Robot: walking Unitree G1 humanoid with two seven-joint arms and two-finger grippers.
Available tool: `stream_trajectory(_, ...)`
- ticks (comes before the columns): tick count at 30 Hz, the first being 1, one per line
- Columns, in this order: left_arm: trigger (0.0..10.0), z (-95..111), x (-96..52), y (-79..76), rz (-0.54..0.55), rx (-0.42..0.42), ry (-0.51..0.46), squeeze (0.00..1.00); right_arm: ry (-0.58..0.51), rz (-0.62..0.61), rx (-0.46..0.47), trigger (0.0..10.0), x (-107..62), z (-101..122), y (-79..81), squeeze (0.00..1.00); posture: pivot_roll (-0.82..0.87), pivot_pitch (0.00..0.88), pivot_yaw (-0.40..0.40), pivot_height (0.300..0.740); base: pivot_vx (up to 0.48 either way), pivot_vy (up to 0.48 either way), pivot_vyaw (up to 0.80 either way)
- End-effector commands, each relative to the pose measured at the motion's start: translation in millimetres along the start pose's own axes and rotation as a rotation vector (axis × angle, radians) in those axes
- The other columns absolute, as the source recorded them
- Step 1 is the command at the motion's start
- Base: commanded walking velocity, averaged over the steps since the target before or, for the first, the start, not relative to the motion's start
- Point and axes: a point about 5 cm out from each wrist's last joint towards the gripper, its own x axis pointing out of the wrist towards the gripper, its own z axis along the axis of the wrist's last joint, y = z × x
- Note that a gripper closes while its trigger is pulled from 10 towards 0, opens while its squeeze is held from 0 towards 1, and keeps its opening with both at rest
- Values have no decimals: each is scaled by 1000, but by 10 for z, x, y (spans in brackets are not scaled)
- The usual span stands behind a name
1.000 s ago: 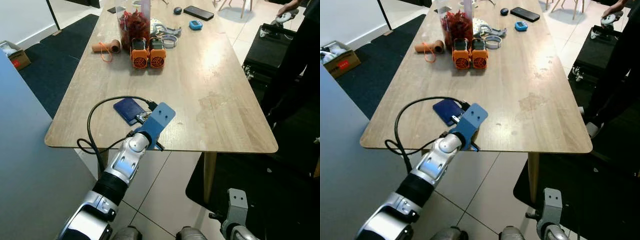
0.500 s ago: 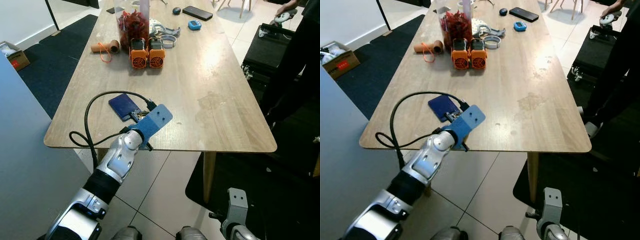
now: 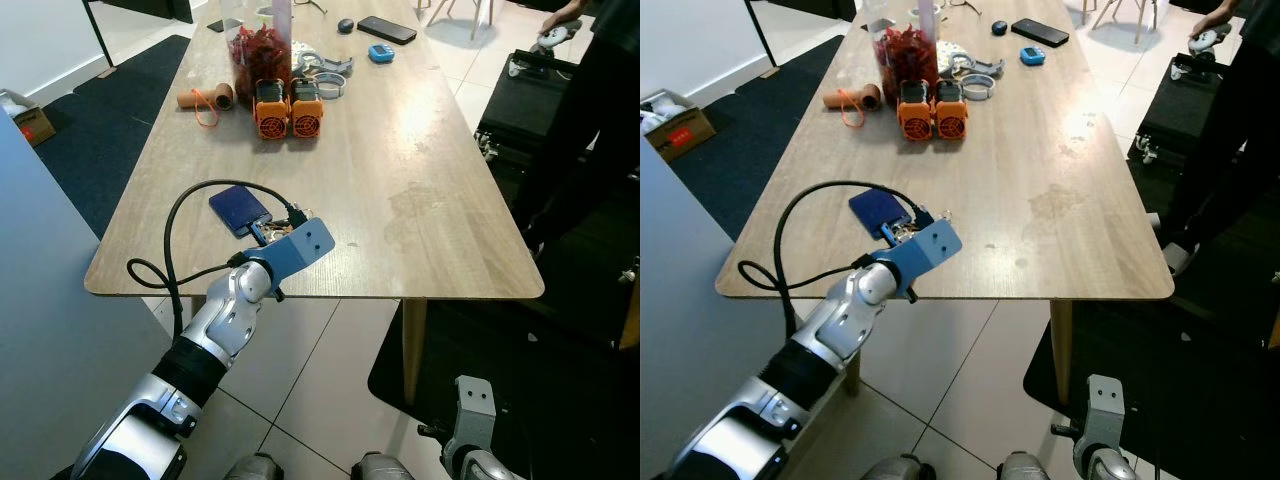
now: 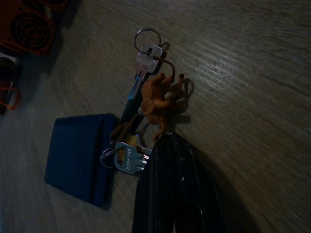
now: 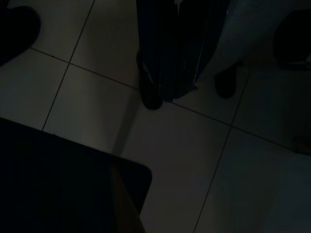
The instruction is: Hang keys on a hook
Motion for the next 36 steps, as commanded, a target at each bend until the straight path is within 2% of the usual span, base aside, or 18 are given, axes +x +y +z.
stream_trajectory(1, 10000, -250, -1, 36, 30, 46, 105, 0, 22, -7, 6, 10000, -19, -60, -21, 0, 30, 124, -21, 740, 0, 0, 0)
stream_trajectory(9, 10000, -236, 2, 91, 75, 64, 94, 0, 21, -6, 6, 10000, -16, -55, -15, 0, 31, 124, -22, 740, 0, 0, 0)
stream_trajectory(19, 10000, -157, 7, 229, 188, 134, 62, 0, 21, -7, 8, 10000, -17, -55, -21, 0, 28, 128, -20, 740, 0, 0, 0)
stream_trajectory(23, 10000, -122, 2, 277, 228, 127, 40, 0, 21, -7, 8, 10000, -18, -56, -21, 0, 28, 131, -22, 740, 0, 0, 0)
stream_trajectory(30, 10000, -122, 2, 277, 228, 127, 40, 0, 21, -7, 8, 10000, -18, -56, -21, 0, 28, 131, -22, 740, 0, 0, 0)
stream_trajectory(31, 10000, -109, 0, 288, 238, 120, 32, 0, 21, -7, 8, 10000, -18, -56, -21, 0, 28, 131, -22, 740, 0, 0, 0)
stream_trajectory(32, 10000, 22, -15, 324, 267, 69, -47, 0, 21, -6, 8, 10000, -17, -55, -18, 0, 28, 135, -22, 740, 0, 0, 0)
stream_trajectory(33, 10000, 22, -15, 324, 267, 69, -47, 0, 21, -6, 8, 10000, -17, -55, -18, 0, 28, 135, -22, 740, 0, 0, 0)
stream_trajectory(35, 10000, 195, -51, 370, 305, -9, -155, 0, 21, -6, 10, 10000, -16, -56, -14, 0, 27, 135, -20, 740, 0, 0, 0)
stream_trajectory(36, 10000, 239, -63, 384, 316, -18, -184, 0, 21, -6, 10, 10000, -16, -57, -13, 0, 27, 135, -20, 740, 0, 0, 0)
